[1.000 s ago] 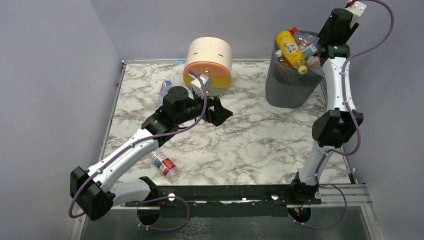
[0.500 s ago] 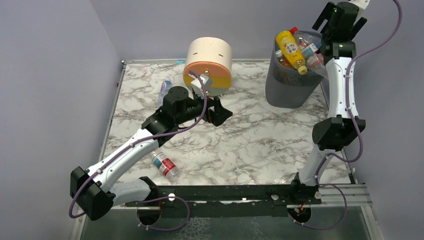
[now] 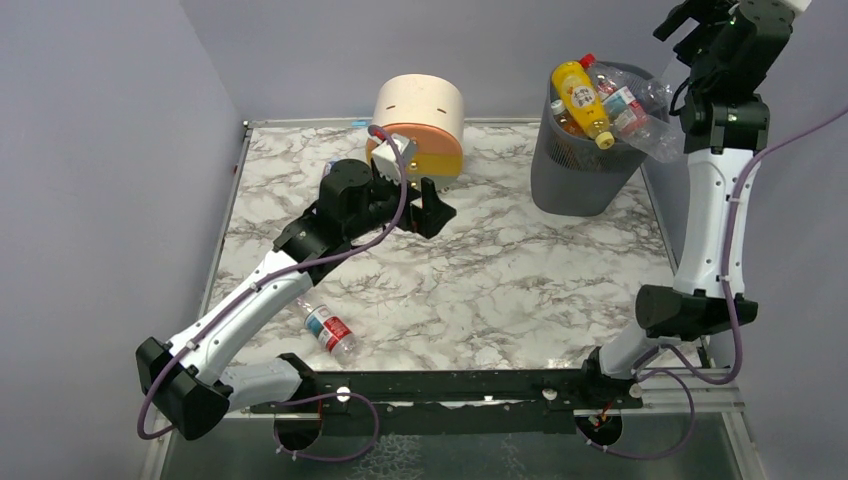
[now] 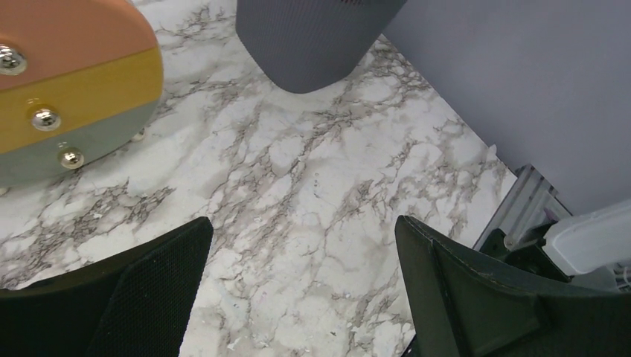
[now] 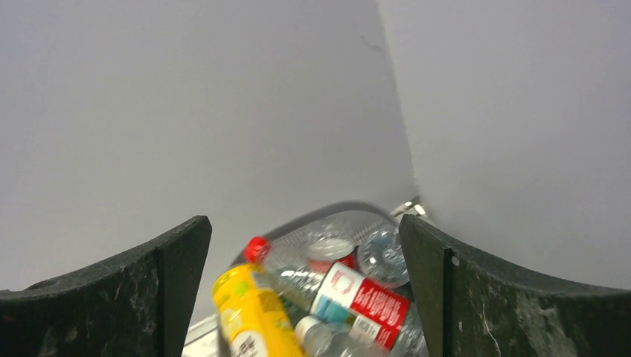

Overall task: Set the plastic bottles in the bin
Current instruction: Place the plastic bottle in the trash bin, then pick up the plastic bottle at the center of the board, then place the plastic bottle in the trash bin.

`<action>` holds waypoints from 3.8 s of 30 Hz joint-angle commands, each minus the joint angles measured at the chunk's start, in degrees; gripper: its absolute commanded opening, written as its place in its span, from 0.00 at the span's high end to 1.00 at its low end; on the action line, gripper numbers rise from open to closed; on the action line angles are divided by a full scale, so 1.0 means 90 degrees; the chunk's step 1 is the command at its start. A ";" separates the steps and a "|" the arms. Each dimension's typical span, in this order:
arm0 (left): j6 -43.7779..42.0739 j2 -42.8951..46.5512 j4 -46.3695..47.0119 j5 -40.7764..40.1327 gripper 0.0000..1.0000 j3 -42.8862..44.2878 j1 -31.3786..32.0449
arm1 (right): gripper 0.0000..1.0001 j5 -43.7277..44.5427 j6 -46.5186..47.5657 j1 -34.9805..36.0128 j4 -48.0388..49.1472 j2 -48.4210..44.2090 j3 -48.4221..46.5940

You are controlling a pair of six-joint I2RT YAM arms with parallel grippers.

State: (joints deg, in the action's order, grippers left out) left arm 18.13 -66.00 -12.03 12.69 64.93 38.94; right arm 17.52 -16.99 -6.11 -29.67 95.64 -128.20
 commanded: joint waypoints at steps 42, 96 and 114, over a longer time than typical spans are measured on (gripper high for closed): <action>-0.0560 -0.4291 -0.0612 -0.2703 0.01 0.1368 -0.3739 | 0.00 -0.7349 -0.1310 0.0569 0.1839 -0.3982 0.7269; 0.1601 -0.0656 0.0587 0.2846 0.43 -0.0028 -0.0946 | 0.00 -0.8758 -0.2607 0.0940 0.2563 -0.2382 0.5838; 0.1951 -0.1694 0.1976 0.3053 0.43 0.0323 -0.0128 | 0.00 -0.7160 -0.1443 0.1971 0.1222 -0.2052 0.5400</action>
State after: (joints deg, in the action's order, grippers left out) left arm 34.33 -81.01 -0.27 38.09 65.49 36.93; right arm -53.89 -35.38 10.44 -12.49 77.91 -76.90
